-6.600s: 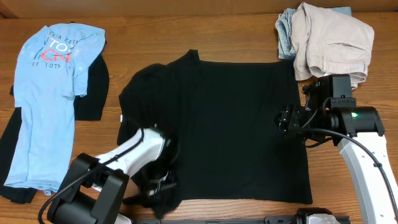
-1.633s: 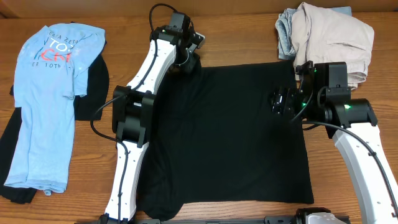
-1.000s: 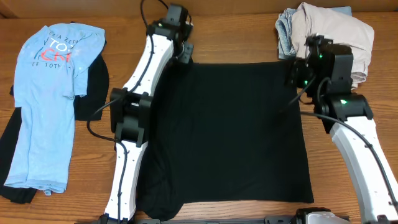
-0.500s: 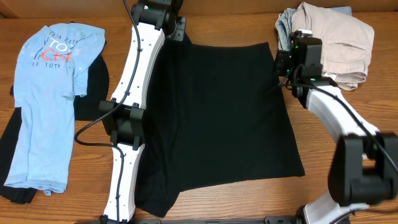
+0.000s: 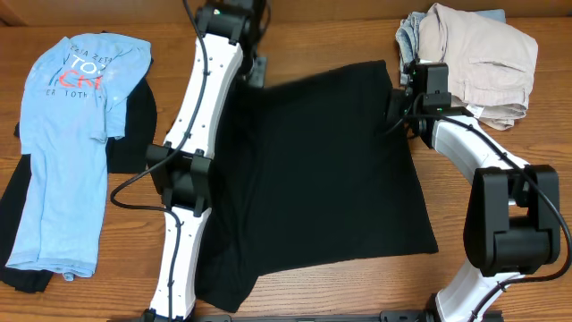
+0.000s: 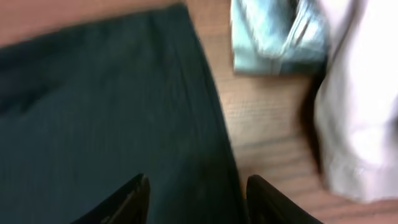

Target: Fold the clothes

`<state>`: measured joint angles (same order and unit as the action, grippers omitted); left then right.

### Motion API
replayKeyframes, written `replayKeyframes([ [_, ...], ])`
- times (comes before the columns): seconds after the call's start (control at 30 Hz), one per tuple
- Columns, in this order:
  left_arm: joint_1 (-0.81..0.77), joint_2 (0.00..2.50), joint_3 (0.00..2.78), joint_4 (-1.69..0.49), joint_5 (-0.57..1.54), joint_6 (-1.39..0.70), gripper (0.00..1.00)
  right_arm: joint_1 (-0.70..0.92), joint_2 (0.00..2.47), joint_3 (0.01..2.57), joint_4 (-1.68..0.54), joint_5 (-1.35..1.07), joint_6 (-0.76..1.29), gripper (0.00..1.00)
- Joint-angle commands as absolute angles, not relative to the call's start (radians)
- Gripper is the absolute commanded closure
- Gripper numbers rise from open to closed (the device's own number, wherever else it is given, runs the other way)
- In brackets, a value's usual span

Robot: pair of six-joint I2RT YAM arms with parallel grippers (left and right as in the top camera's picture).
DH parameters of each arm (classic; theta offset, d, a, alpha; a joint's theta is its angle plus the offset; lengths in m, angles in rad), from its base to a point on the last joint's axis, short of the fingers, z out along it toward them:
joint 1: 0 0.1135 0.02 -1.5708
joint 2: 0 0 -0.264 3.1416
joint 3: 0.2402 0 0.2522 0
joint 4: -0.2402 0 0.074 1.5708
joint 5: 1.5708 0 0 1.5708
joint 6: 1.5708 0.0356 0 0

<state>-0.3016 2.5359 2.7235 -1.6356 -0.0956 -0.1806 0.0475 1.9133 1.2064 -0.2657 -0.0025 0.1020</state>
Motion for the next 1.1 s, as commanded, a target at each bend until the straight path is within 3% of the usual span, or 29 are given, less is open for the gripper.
replayKeyframes([
  [0.0, -0.332, 2.512, 2.706, -1.69, -0.029, -0.243, 0.96, 0.017, 1.87, 1.238, -0.306, -0.07, 0.136, 0.45],
  [0.1, -0.356, 2.506, 2.664, -1.69, 0.124, -0.228, 0.96, -0.012, 1.847, 1.244, -0.341, -0.133, 0.162, 0.45],
  [0.27, -0.39, 2.506, 2.593, -1.69, 0.089, -0.214, 0.82, -0.059, 1.811, 1.246, -0.388, -0.189, 0.161, 0.43],
  [0.67, -0.38, 2.504, 2.44, -1.69, 0.094, -0.218, 0.77, -0.076, 1.806, 1.246, -0.437, -0.189, 0.157, 0.41],
  [0.8, -0.365, 2.504, 2.554, -1.689, 0.087, -0.216, 0.64, -0.076, 1.806, 1.246, -0.437, -0.189, 0.157, 0.4],
  [1.0, -0.353, 2.504, 2.66, -1.59, 0.028, -0.203, 0.36, -0.076, 1.806, 1.246, -0.441, -0.189, 0.157, 0.39],
  [1.07, -0.353, 2.507, 2.655, -1.526, 0.026, -0.175, 0.32, -0.076, 1.806, 1.246, -0.441, -0.189, 0.157, 0.38],
])
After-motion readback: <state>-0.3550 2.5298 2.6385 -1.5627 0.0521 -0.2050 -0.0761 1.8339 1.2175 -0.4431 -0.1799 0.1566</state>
